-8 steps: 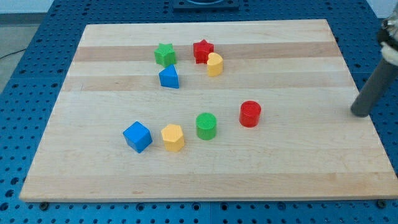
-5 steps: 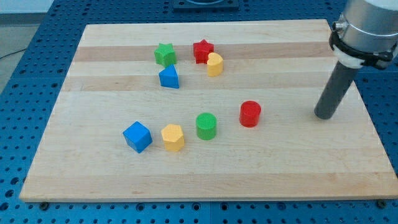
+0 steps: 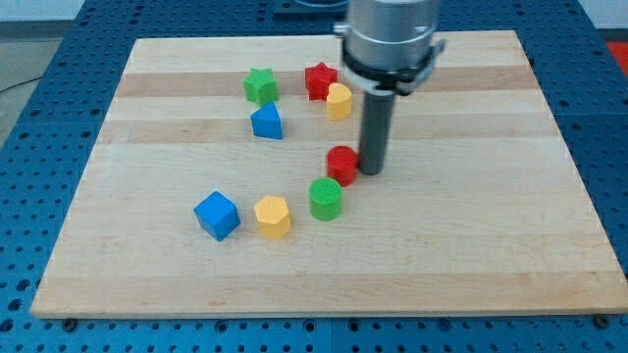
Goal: Move the red circle to the top left of the board
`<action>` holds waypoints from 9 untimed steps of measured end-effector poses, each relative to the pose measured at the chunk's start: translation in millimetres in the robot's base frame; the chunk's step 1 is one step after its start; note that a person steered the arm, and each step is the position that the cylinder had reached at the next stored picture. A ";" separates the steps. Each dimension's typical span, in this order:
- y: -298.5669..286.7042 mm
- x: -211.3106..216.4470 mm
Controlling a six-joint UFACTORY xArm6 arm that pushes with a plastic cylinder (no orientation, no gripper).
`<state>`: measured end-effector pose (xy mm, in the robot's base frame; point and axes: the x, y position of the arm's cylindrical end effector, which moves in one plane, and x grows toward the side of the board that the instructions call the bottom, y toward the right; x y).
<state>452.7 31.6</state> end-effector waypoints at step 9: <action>-136.7 -25.4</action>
<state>427.3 -105.0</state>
